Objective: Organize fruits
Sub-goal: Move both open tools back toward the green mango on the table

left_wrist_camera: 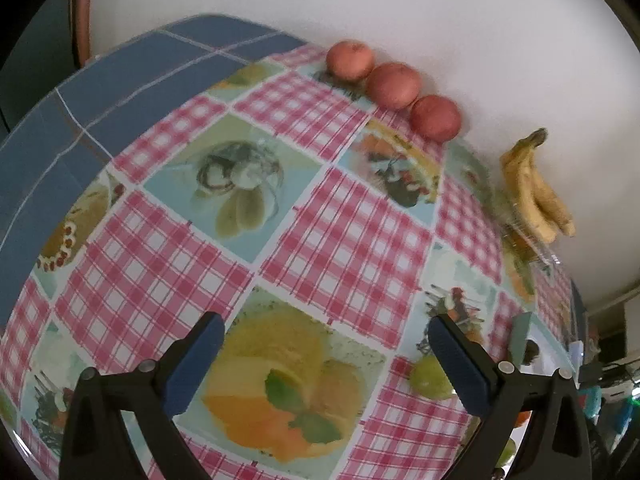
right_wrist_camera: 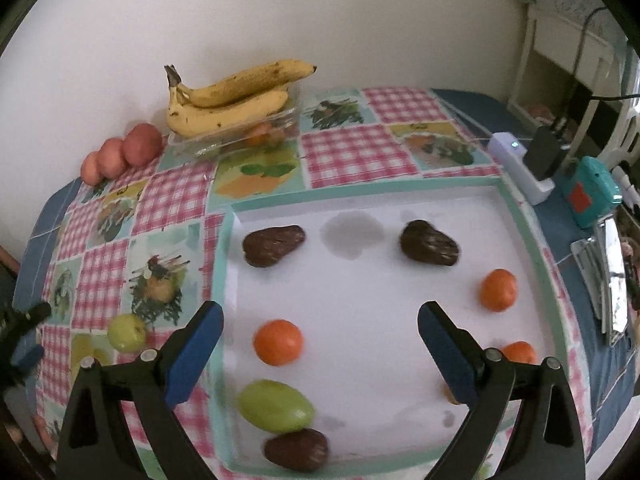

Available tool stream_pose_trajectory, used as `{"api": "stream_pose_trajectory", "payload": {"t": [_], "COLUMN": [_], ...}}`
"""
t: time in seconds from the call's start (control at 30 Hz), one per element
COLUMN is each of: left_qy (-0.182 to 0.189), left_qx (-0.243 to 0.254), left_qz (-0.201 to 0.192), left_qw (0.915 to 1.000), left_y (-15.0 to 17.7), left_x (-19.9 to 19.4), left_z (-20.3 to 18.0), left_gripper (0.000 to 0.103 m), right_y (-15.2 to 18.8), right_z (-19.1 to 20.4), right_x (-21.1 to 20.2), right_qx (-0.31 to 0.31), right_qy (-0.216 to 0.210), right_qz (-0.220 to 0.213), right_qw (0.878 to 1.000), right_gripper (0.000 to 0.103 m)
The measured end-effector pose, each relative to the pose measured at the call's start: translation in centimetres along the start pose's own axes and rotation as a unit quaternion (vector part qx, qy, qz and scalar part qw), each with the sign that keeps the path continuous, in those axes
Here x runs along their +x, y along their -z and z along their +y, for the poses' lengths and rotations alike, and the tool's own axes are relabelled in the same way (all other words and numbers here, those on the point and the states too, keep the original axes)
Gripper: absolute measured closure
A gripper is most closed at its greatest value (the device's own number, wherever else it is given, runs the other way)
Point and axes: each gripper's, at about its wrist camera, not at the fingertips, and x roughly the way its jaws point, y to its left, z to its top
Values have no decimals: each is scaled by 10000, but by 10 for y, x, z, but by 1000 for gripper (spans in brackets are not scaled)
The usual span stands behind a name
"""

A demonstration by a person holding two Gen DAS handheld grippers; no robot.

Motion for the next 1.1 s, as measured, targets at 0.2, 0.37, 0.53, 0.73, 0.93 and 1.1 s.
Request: {"api": "stream_pose_trajectory", "payload": {"t": [0.2,0.37,0.53,0.73,0.93,1.1], "left_qy": [-224,-265,-263,-153,-121,-110], "left_qx": [141,480,778,824,1235,1694], "left_qz": [127,92,-50,164,439,783], "left_qw": [9996,9985,9966,9963,9913,9824], "left_y": [-3,-7,-12,-8,9,26], "left_x": [14,17,17,26,36,52], "left_z": [-6,-21,-39,-52,-76,-96], "left_gripper": [0,0,0,0,1,1], "right_y": [-20,-36,-44,-55,-58,-57], "right_z": [22,38,47,50,46,32], "right_x": [13,25,33,32,27,32], "right_qx": [-35,-237,-405,-563,-658,-482], "right_qy": [-169,-176,-235,-129,-44,-61], "right_qz": [118,215,331,299,219,316], "right_qw": [9998,9993,9984,9979,9976,9983], "right_gripper": [5,5,5,5,5,5]}}
